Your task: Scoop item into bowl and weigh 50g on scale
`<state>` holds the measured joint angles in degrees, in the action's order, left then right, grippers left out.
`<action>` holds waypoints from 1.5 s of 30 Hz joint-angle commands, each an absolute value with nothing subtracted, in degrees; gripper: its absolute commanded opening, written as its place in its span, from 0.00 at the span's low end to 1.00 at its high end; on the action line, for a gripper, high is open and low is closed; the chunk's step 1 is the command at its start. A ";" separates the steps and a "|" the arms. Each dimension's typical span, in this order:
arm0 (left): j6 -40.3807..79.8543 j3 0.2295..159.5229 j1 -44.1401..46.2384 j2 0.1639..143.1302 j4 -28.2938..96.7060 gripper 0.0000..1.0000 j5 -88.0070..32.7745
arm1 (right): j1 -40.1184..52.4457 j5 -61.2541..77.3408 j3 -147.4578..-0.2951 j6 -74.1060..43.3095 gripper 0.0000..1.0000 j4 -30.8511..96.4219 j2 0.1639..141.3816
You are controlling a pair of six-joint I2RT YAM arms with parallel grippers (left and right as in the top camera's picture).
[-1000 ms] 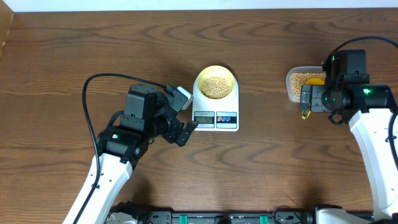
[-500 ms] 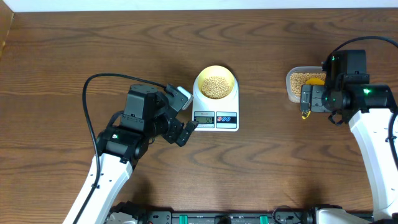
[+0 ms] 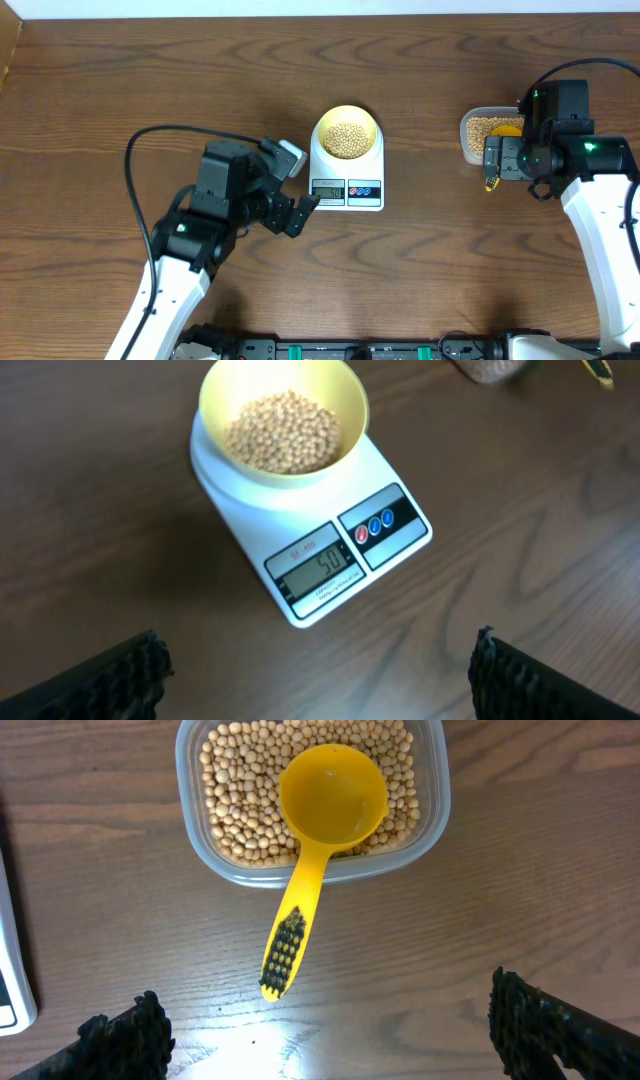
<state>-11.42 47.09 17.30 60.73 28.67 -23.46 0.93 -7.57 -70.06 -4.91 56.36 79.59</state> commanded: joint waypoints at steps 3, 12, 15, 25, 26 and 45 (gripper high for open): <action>-0.08 37.80 17.10 54.87 21.37 0.98 -21.23 | 1.17 -8.67 -70.59 -4.01 0.99 56.42 78.96; 3.05 23.11 17.21 45.06 6.50 0.98 -21.76 | 1.17 -8.64 -70.59 -4.01 0.99 56.42 78.96; 3.11 20.93 17.21 42.30 6.48 0.98 -21.76 | 1.17 -8.67 -70.59 -4.01 0.99 56.42 78.96; 3.16 15.92 17.21 33.61 4.21 0.98 -20.69 | 1.17 -8.64 -70.59 -4.01 0.99 56.42 78.96; 3.18 15.31 17.21 32.38 3.75 0.98 -20.38 | 1.17 -8.67 -70.59 -4.01 0.99 56.42 78.96; 4.47 5.91 12.67 11.73 -6.79 0.98 -12.34 | 1.10 -8.67 -70.59 -4.01 0.99 56.42 78.96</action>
